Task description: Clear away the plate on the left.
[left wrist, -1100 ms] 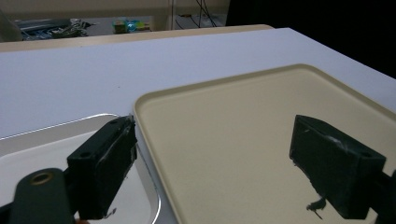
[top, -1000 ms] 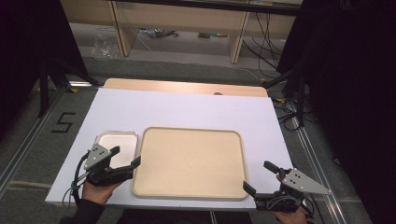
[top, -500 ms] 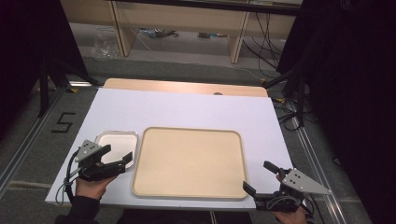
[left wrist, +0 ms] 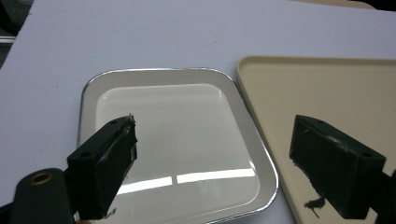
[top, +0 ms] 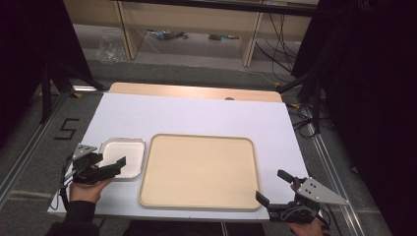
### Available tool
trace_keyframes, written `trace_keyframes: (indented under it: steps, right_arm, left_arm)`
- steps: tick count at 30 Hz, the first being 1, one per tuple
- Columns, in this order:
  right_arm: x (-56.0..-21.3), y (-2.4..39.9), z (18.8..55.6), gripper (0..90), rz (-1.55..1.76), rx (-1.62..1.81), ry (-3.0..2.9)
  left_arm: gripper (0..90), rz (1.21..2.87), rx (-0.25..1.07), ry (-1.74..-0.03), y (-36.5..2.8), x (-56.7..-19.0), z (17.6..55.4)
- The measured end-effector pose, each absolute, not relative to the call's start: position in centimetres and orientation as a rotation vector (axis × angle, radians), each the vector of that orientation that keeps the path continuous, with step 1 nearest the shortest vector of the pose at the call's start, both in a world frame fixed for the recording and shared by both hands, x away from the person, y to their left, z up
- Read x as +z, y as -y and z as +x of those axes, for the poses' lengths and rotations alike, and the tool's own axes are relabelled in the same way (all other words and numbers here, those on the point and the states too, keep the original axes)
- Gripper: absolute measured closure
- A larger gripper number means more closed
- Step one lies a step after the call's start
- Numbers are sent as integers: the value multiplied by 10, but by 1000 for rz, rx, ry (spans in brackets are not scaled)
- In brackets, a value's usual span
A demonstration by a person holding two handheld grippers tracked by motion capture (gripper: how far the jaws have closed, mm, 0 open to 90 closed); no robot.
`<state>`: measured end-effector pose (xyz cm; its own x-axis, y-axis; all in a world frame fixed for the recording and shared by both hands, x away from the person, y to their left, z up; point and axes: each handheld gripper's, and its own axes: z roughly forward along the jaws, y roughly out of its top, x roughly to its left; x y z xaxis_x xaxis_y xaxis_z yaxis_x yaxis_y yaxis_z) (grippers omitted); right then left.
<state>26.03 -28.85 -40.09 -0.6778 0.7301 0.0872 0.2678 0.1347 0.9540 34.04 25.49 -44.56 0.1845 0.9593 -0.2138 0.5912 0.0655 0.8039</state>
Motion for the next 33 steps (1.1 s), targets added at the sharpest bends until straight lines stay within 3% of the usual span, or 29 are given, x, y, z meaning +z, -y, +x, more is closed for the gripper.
trace_keyframes:
  steps: [13,17,22,33]
  right_arm:
    - [-401,289,261,19,968,1542,-2022]
    - [-401,289,261,19,968,1543,-2022]
    - [-401,289,261,19,967,1549,-2022]
    - [-401,289,261,20,969,1547,-2023]
  left_arm:
    - [153,1636,546,-1609,-284,-455,361]
    - [226,1676,557,-1648,-290,-461,371]
    - [382,1696,530,-1716,-301,-468,383]
    - [508,1746,447,-1790,-310,-483,399]
